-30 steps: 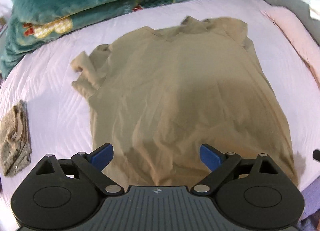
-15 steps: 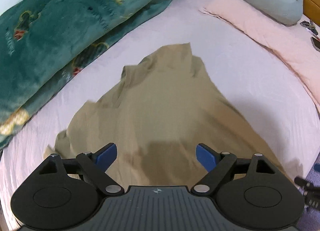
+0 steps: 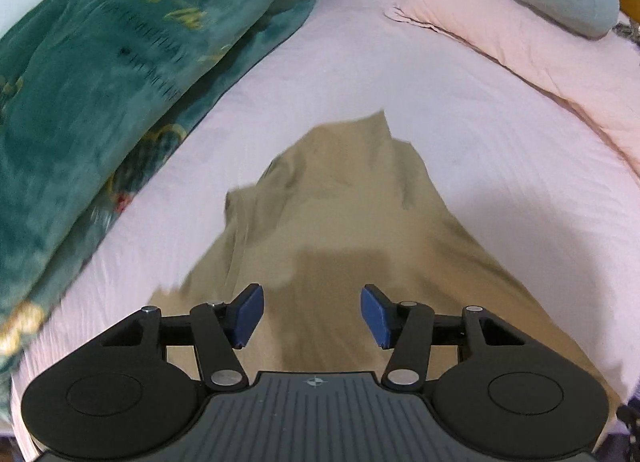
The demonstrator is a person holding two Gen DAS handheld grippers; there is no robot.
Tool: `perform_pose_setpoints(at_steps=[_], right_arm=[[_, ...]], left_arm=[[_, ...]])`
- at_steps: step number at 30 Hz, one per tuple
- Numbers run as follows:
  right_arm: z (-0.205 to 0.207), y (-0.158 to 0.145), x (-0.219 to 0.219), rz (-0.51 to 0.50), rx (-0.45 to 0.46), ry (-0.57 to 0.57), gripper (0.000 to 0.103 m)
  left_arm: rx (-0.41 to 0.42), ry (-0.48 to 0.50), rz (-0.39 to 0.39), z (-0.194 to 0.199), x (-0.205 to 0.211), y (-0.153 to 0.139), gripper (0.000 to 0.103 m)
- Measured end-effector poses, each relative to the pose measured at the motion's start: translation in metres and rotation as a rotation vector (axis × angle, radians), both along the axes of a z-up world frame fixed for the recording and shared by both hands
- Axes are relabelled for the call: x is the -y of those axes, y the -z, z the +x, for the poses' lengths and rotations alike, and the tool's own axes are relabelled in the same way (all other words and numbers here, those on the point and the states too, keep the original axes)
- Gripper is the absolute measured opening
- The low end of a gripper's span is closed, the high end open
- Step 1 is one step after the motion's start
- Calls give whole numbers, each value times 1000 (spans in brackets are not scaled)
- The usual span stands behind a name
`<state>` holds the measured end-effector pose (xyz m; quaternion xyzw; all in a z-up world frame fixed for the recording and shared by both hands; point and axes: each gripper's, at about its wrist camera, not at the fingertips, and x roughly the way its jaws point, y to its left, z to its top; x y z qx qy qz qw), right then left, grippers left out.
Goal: Fold clothes
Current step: 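Grasp the T-shirt hem with the right tool while the left tool grasps the hem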
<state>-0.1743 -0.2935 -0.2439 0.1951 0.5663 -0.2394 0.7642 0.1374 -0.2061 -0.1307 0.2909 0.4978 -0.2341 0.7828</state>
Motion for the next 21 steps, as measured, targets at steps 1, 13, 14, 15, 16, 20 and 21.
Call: perform_pose_setpoints(at_steps=[1, 13, 14, 15, 16, 20, 21], right_arm=[[3, 6, 1, 4, -7, 5, 12], [39, 25, 31, 43, -45, 31, 17], [41, 27, 32, 51, -46, 30, 17], [41, 27, 31, 62, -44, 29, 17], [42, 26, 31, 69, -39, 29, 17], [43, 25, 25, 86, -22, 5, 21], [44, 27, 24, 87, -24, -7, 22]], left_arm=[[-1, 9, 4, 8, 10, 5, 54], [-11, 45, 30, 84, 116, 62, 56], [-20, 39, 39, 87, 119, 69, 56], [-30, 33, 44, 90, 122, 76, 56], [-43, 30, 43, 93, 123, 82, 56], [-65, 47, 46, 93, 132, 101, 56], [-71, 53, 48, 92, 134, 105, 56]])
